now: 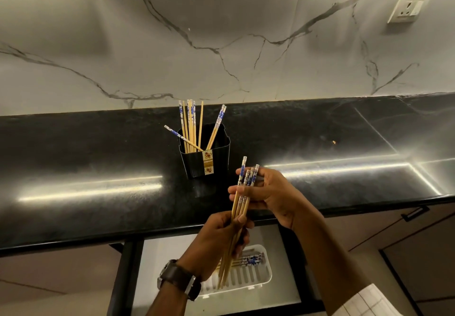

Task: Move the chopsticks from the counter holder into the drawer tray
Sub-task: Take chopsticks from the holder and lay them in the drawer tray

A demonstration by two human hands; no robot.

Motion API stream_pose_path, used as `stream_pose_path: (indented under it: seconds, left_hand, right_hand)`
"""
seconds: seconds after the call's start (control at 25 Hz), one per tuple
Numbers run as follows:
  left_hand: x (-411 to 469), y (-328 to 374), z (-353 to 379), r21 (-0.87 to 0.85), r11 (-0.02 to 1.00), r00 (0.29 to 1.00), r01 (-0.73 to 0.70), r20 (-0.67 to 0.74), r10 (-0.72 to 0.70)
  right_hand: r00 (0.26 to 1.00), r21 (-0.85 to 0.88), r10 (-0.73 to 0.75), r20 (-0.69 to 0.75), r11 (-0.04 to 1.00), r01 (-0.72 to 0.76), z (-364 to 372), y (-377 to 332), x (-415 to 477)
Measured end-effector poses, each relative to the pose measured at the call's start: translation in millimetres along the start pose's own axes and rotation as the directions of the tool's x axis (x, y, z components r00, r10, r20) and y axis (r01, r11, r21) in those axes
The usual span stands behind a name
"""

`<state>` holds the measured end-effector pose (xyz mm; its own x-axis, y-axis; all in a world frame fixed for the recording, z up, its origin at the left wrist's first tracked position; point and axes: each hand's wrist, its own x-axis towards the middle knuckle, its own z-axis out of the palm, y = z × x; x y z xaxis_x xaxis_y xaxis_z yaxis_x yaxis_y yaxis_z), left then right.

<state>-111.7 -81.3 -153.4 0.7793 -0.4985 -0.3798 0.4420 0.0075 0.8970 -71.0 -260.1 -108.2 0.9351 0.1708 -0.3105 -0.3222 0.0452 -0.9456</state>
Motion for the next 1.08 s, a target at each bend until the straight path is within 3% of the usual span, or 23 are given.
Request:
stream_pose_path:
  seconds: [0.36,0.6,0.84,0.96,1.08]
  left_hand:
    - [-4,7,-14,0.078,0.995,0.996,0.067,0.047,-0.071]
    - [-8,7,-11,0.110,0.988,0.994,0.112,0.010,-0.113]
    - [-12,2,-4,0.289,0.942,0.985,0.169,-0.027,-0.169]
    - [-12,-8,-14,0.325,0.933,0.986,0.155,0.004,-0.165]
    - [-21,-26,-46,0.459,0.877,0.986,0.140,0.017,-0.167]
  right_hand:
    - [0.987,0.213,-0.048,-0.156,0.974,0.081,4,10,9]
    - [0.994,0.174,0.107,-0.014,0.979,-0.103,-1,14,6]
    - [0.974,0.194,0.202,0.099,0.956,-0.218,-5,33,-2]
    - [0.981,0.331,0.192,0.012,0.925,-0.186,-1,54,-4]
    - [0.917,0.557,0.342,-0.207,0.811,-0.177,3,88,-4]
